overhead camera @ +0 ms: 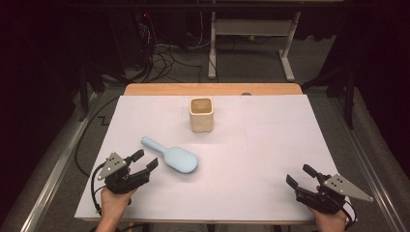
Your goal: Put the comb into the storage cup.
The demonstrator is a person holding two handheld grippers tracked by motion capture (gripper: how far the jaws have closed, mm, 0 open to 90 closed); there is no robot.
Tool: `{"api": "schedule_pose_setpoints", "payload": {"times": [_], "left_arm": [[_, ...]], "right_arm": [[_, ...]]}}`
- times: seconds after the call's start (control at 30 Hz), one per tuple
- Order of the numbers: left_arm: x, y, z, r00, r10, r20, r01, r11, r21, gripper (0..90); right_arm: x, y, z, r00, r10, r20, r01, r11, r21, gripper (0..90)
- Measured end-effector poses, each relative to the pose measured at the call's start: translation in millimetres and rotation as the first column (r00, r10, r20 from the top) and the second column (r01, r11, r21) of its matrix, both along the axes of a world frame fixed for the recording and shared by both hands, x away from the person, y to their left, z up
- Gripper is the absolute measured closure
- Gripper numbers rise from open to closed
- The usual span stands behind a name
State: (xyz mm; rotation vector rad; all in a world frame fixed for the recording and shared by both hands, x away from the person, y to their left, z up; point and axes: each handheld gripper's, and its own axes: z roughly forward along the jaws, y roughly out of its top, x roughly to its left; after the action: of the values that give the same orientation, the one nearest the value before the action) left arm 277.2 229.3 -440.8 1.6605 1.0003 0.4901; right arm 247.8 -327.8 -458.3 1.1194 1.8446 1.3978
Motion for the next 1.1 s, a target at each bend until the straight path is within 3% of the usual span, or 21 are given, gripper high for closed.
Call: {"api": "schedule_pose_setpoints", "payload": {"times": [0.23,0.5,1.1], "left_arm": [[6.2,-1.8,2.8,1.0000,0.003,-0.004,-0.003,0.9998,-0.020,35.7],[13.9,-9.7,7.2,1.0000,0.003,-0.008,-0.003,0.9996,0.027,35.8],[32.0,-25.3,11.4,0.9989,-0.031,-0.036,0.032,0.9992,0.023,36.3]], "right_arm": [[-0.4,-0.4,0.4,1.0000,0.001,0.001,-0.001,1.0000,0.001,26.4],[-1.0,-0.7,0.8,1.0000,-0.001,0.003,0.001,1.0000,0.005,26.4],[-1.3,-0.7,0.7,1.0000,-0.001,0.005,0.001,1.0000,0.007,26.3]]}}
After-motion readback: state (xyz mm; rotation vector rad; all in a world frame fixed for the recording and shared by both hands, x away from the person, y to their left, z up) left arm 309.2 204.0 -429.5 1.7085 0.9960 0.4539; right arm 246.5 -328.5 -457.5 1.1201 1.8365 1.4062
